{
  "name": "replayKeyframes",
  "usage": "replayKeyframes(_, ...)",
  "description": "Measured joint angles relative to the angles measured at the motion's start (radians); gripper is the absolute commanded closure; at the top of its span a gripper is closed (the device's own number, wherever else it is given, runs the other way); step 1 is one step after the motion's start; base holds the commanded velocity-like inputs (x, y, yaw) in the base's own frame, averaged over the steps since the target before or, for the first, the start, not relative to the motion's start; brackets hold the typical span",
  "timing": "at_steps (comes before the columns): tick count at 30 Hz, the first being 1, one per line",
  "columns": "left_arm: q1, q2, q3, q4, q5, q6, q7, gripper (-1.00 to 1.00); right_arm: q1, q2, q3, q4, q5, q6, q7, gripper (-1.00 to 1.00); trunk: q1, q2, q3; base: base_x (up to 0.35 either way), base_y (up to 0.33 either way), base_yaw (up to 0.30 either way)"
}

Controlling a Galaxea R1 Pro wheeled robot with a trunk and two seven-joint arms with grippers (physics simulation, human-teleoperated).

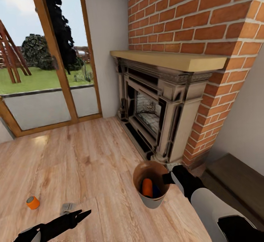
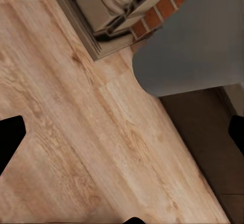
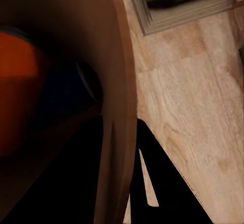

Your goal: Put the three can of soda from the living room inside the tash can in the kitchen.

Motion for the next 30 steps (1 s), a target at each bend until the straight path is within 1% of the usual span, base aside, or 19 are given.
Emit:
replayKeyframes(18,-0.001,0.000,0.000,0.000,0.000,0.000,0.001,-1.00,0.000,0.001,0.002,0.000,-0.001,0.000,0.000,1.00,0.000,0.000,0.000,0.009,0.319,0.290)
replayKeyframes(25,-0.001,0.000,0.000,0.000,0.000,0.000,0.001,-1.00,0.000,0.001,0.002,0.000,0.001,0.000,0.000,1.00,0.000,0.000,0.000,0.162,0.305,0.291)
replayKeyframes(30,0.000,0.000,0.000,-0.001,0.000,0.000,0.001,-1.00,0.000,0.001,0.002,0.000,0.000,0.000,0.000,1.00,0.000,0.000,0.000,0.258,0.261,0.291)
